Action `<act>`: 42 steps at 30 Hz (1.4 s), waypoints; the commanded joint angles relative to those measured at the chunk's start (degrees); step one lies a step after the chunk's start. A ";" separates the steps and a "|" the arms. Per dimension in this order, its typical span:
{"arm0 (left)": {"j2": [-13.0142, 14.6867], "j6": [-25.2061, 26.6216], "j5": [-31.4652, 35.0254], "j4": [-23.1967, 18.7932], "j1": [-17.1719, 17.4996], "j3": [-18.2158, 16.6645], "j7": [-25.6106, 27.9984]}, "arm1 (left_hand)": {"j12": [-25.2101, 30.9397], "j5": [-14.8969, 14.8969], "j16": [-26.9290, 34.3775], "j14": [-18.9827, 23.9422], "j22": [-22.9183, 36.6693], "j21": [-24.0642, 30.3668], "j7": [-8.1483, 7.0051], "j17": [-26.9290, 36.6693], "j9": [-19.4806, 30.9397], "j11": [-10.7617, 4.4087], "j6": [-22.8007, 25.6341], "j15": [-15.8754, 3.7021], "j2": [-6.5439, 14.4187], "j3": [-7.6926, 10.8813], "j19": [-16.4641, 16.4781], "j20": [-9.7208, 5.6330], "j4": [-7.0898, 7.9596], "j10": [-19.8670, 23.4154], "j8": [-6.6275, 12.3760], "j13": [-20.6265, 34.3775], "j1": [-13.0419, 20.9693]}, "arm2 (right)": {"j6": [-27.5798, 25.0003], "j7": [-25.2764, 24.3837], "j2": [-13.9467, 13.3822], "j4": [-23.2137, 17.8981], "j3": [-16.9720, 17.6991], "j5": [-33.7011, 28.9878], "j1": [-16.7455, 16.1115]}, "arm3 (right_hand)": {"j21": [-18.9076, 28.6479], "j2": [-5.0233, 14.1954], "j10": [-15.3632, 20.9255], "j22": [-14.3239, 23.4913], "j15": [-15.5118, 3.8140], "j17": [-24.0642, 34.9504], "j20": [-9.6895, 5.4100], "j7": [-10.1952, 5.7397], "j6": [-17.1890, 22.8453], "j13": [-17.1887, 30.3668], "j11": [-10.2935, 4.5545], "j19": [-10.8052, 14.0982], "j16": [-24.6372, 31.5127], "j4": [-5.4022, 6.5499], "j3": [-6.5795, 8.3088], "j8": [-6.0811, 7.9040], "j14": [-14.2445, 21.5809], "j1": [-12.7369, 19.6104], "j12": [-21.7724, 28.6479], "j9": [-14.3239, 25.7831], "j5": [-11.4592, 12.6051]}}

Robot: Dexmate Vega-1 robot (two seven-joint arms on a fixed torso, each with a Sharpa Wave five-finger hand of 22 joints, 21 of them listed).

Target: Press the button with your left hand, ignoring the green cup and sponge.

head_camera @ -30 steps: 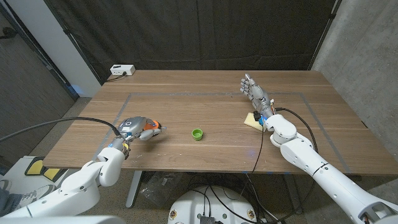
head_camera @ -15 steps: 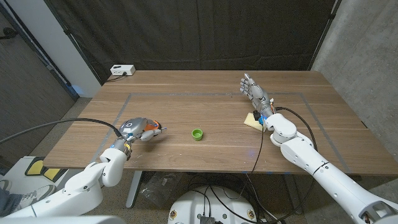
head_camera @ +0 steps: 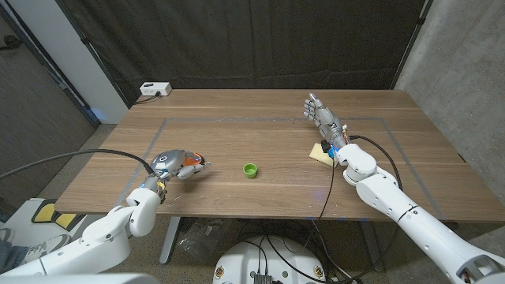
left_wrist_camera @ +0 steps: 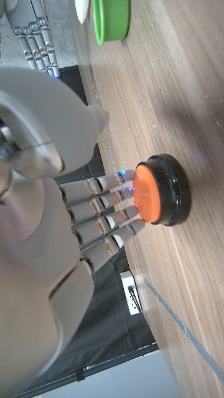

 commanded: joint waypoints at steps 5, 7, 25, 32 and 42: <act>1.36 -1.12 -2.02 -1.53 1.12 -0.79 3.93 | -0.26 -0.12 0.07 0.27 0.22 -0.31 5.21 0.18 0.49 0.04 4.75 -3.35 0.71 -0.19 0.44 -1.18 -0.25 0.81 -0.07 0.16 0.23 | 1.34 -0.75 -0.14 -0.80 0.52 -0.74 -0.78 | -0.07 0.34 0.51 0.29 0.07 0.16 -0.78 -0.02 0.08 0.20 -0.03 0.57 -0.19 -0.12 0.00 0.00 0.38 -0.12 0.15 0.08 0.09; 1.49 -1.15 -2.07 -1.86 1.45 -1.30 4.51 | -0.41 -0.19 0.03 0.28 0.23 -0.33 5.27 0.19 0.50 0.08 4.31 -3.27 0.86 -0.16 0.47 -1.10 -0.23 0.63 -0.35 0.17 0.31 | 1.51 -0.79 -0.05 -0.78 0.49 -0.85 -0.81 | -0.09 0.33 0.53 0.29 0.09 0.17 -0.82 -0.07 0.08 0.21 -0.07 0.59 -0.18 -0.12 -0.03 0.00 0.40 -0.16 0.16 0.08 0.08; 1.57 -3.20 -1.55 -2.72 3.14 -4.69 8.10 | -0.89 -0.70 -0.11 0.58 0.33 -0.49 5.12 0.25 0.56 -0.38 4.18 -3.06 2.49 0.47 0.59 -0.70 -0.21 0.66 -1.10 0.22 1.29 | 2.93 0.00 -0.04 -0.67 0.36 -1.31 -1.24 | -0.10 0.15 0.76 0.29 0.02 0.17 -0.77 -0.23 0.05 0.21 -0.04 0.92 -0.18 -0.20 -0.19 -0.02 0.47 -0.30 0.22 0.08 0.09; 1.50 -4.43 -1.11 -2.45 3.48 -5.70 8.47 | -1.03 -0.90 -0.20 0.58 0.35 -0.51 4.74 0.25 0.58 -0.34 4.03 -3.00 2.84 0.64 0.67 -0.66 -0.25 0.63 -1.36 0.23 1.62 | 2.61 -0.26 -0.65 -1.79 0.40 -1.79 -1.86 | -0.09 0.11 0.83 0.28 0.05 0.16 -0.78 -0.23 -0.01 0.21 -0.05 1.08 -0.14 -0.26 -0.22 -0.04 0.63 -0.27 0.24 0.08 0.10; 0.34 -5.87 -0.81 -2.08 5.46 -7.92 10.52 | -1.49 -1.28 -0.41 0.33 0.37 -0.72 4.39 0.25 0.61 -0.33 3.63 -2.90 3.19 0.82 0.40 -0.57 -0.30 0.03 -1.87 0.25 2.09 | 2.24 -0.77 -0.73 -2.60 0.28 -2.16 -2.47 | -0.12 0.00 1.02 0.28 0.04 0.15 -0.81 -0.23 0.02 0.21 0.03 1.22 -0.13 -0.34 -0.30 -0.03 0.75 -0.30 0.29 0.07 0.12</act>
